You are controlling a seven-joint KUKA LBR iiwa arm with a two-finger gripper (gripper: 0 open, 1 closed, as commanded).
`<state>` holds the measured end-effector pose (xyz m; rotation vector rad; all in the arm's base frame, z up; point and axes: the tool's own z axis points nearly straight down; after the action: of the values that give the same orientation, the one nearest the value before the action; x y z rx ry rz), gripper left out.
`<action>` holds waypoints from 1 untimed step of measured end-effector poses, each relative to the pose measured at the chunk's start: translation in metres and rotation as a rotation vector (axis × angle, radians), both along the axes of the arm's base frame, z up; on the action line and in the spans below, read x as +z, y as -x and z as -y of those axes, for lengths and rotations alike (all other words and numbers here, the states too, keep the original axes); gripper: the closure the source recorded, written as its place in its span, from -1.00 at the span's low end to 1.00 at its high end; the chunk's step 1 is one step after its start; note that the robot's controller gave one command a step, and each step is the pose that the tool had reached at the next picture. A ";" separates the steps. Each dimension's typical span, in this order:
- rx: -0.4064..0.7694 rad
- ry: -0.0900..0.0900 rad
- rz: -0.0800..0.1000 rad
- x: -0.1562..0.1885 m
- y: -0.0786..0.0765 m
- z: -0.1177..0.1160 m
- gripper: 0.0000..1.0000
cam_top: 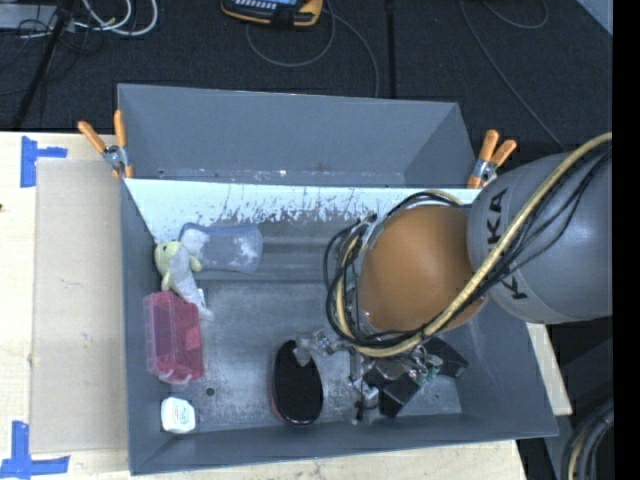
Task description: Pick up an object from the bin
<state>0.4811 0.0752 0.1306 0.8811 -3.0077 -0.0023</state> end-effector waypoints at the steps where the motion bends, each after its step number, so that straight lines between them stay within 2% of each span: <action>1: 0.229 -0.003 0.007 -0.028 -0.002 -0.008 -1.00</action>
Offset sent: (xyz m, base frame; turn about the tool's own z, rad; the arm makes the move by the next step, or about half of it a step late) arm -0.0015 0.0180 -0.0606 -0.4617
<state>0.4832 0.0833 0.1027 1.2223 -2.8941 -0.0020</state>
